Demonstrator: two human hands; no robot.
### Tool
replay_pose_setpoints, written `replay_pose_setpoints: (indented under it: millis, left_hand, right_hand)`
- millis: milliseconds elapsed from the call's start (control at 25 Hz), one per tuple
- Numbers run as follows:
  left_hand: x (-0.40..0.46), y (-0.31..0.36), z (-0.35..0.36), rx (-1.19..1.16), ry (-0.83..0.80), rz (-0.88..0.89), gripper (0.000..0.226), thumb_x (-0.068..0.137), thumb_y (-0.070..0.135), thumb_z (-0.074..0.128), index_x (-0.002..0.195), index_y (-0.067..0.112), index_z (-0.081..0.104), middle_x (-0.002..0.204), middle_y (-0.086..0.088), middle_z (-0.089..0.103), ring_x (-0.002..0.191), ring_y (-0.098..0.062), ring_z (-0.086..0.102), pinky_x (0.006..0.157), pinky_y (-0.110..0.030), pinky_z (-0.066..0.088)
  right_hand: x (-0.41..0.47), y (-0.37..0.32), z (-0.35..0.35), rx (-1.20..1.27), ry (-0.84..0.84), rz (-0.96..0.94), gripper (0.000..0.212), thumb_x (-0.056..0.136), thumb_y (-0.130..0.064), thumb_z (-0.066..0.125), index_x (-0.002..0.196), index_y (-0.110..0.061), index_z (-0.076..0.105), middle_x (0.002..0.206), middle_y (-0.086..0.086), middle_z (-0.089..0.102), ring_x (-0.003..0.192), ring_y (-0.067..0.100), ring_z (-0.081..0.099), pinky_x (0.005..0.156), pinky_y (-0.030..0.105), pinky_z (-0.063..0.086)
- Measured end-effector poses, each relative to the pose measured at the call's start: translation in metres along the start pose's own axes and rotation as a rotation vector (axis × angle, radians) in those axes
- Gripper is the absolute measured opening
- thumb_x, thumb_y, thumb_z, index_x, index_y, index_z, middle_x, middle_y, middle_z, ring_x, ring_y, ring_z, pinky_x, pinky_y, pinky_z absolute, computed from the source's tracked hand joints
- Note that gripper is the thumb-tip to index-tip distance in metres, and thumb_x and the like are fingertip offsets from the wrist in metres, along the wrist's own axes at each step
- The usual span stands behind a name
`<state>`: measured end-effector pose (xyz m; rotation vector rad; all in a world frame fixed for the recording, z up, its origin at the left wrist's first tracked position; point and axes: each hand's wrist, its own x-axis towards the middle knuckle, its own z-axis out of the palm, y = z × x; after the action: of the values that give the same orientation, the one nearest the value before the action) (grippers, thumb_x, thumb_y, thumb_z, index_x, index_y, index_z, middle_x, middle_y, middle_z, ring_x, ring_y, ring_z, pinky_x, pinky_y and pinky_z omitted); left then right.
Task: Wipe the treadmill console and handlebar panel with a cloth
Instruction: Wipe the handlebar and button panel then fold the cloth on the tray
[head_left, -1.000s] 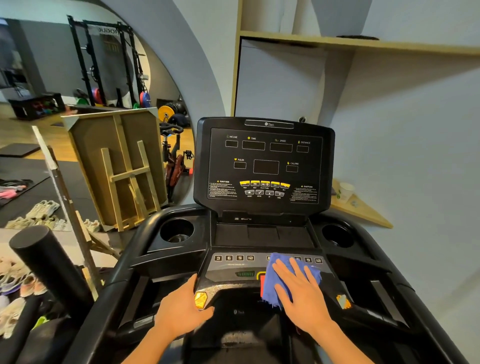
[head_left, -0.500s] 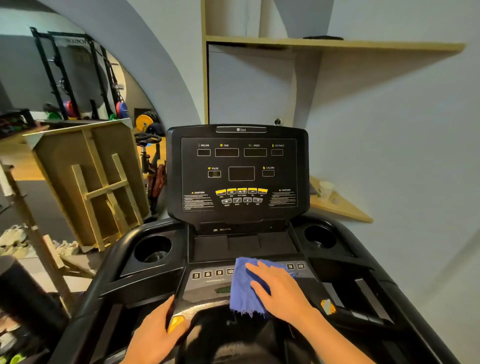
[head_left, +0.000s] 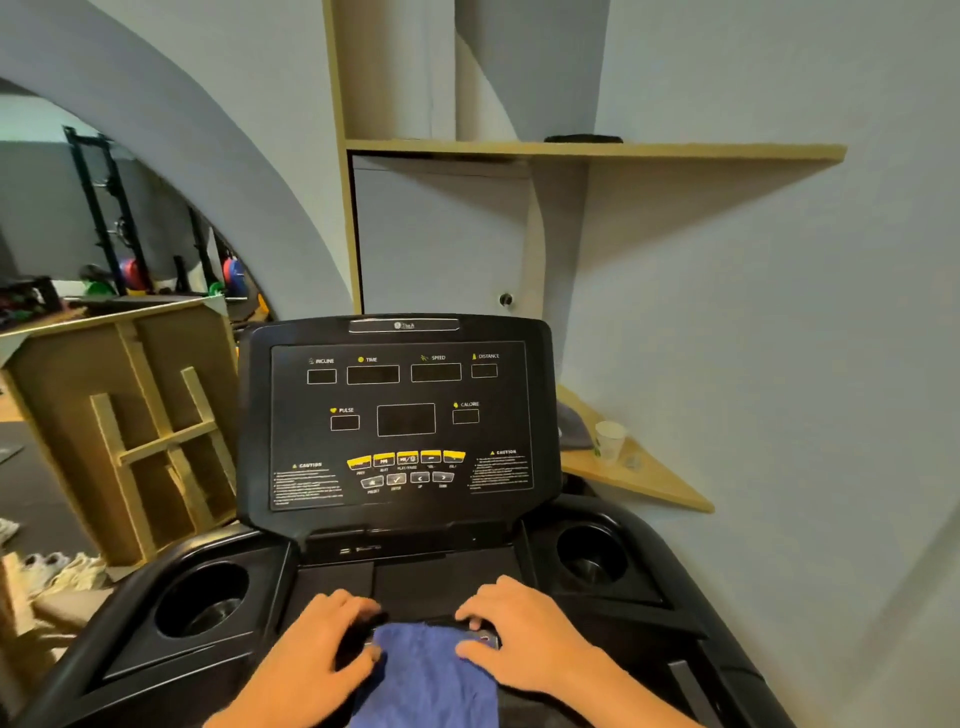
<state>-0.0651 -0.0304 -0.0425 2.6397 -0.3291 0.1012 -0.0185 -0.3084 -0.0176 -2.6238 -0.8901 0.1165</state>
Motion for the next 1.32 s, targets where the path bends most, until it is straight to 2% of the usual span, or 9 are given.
replay_pose_setpoints:
  millis: [160,240,360,440,520,600,800,1080,1320]
  left_hand:
    - [0.025,0.008,0.003,0.125,-0.104,0.084,0.041,0.079,0.066,0.053,0.112,0.043,0.057,0.112,0.023,0.048,0.108,0.004,0.042,0.093,-0.014,0.036]
    - [0.024,0.008,0.002,0.108,-0.096,0.099,0.033,0.081,0.059,0.056,0.107,0.040,0.060,0.110,0.022,0.048,0.107,0.003,0.043,0.092,-0.009,0.032]
    - [0.027,0.005,0.003,0.044,-0.105,0.102,0.011,0.083,0.048,0.059,0.092,0.043,0.057,0.102,0.021,0.051,0.103,0.002,0.045,0.089,-0.013,0.035]
    - [0.025,0.004,0.000,0.006,-0.123,0.089,0.005,0.085,0.043,0.061,0.088,0.043,0.057,0.096,0.019,0.055,0.098,0.001,0.048,0.085,-0.017,0.039]
    - [0.025,0.005,-0.003,-0.048,-0.124,0.089,0.004,0.087,0.035,0.065,0.088,0.038,0.062,0.093,0.016,0.059,0.095,-0.001,0.054,0.083,-0.020,0.044]
    - [0.023,0.003,-0.008,-0.126,-0.105,0.096,0.005,0.087,0.029,0.068,0.088,0.034,0.066,0.090,0.014,0.061,0.091,-0.005,0.059,0.078,-0.020,0.048]
    - [0.025,-0.005,-0.027,-0.222,0.025,0.139,0.013,0.086,0.024,0.071,0.088,0.037,0.068,0.088,0.015,0.063,0.087,-0.008,0.063,0.073,-0.019,0.049]
    - [0.042,-0.005,-0.052,-0.269,0.148,0.177,0.018,0.086,0.018,0.074,0.093,0.034,0.072,0.091,0.017,0.065,0.092,-0.009,0.065,0.077,-0.018,0.051]
    - [0.050,-0.003,-0.071,-0.255,0.217,0.207,0.019,0.084,0.016,0.076,0.095,0.032,0.073,0.091,0.016,0.066,0.090,-0.011,0.065,0.075,-0.021,0.052]
  right_hand:
    - [0.005,0.008,0.004,0.057,-0.056,-0.056,0.046,0.088,-0.054,0.063,0.123,-0.026,0.064,0.108,-0.004,0.062,0.096,0.013,0.049,0.076,0.026,0.038]
    - [0.005,0.007,0.008,0.085,-0.067,-0.027,0.041,0.087,-0.051,0.067,0.119,-0.025,0.065,0.102,-0.005,0.058,0.097,0.013,0.049,0.076,0.025,0.037]
    - [0.011,0.012,0.012,0.124,-0.101,0.044,0.015,0.085,-0.042,0.072,0.091,-0.036,0.060,0.089,-0.017,0.049,0.094,0.010,0.049,0.069,0.019,0.035]
    - [0.015,0.013,0.014,0.129,-0.118,0.069,0.022,0.085,-0.037,0.073,0.077,-0.039,0.053,0.086,-0.016,0.051,0.091,0.005,0.048,0.070,0.019,0.038]
    - [0.015,0.013,0.011,0.164,-0.133,0.075,0.018,0.086,-0.034,0.072,0.078,-0.038,0.056,0.089,-0.014,0.054,0.090,0.004,0.049,0.077,0.024,0.046]
    - [0.018,0.010,0.004,0.185,-0.115,0.068,0.008,0.087,-0.034,0.070,0.086,-0.035,0.062,0.093,-0.014,0.057,0.088,0.004,0.053,0.079,0.024,0.050]
    - [0.028,0.002,-0.024,0.301,-0.084,0.062,0.005,0.089,-0.024,0.069,0.089,-0.028,0.066,0.081,-0.008,0.066,0.069,0.002,0.059,0.065,0.019,0.051]
    - [0.053,-0.003,-0.051,0.295,0.022,0.038,0.010,0.089,-0.023,0.070,0.090,-0.032,0.068,0.089,-0.009,0.067,0.081,0.008,0.063,0.074,0.027,0.057]
    - [0.064,-0.007,-0.070,0.270,0.062,0.031,0.012,0.090,-0.023,0.071,0.093,-0.034,0.069,0.092,-0.010,0.067,0.083,0.011,0.063,0.076,0.031,0.058]
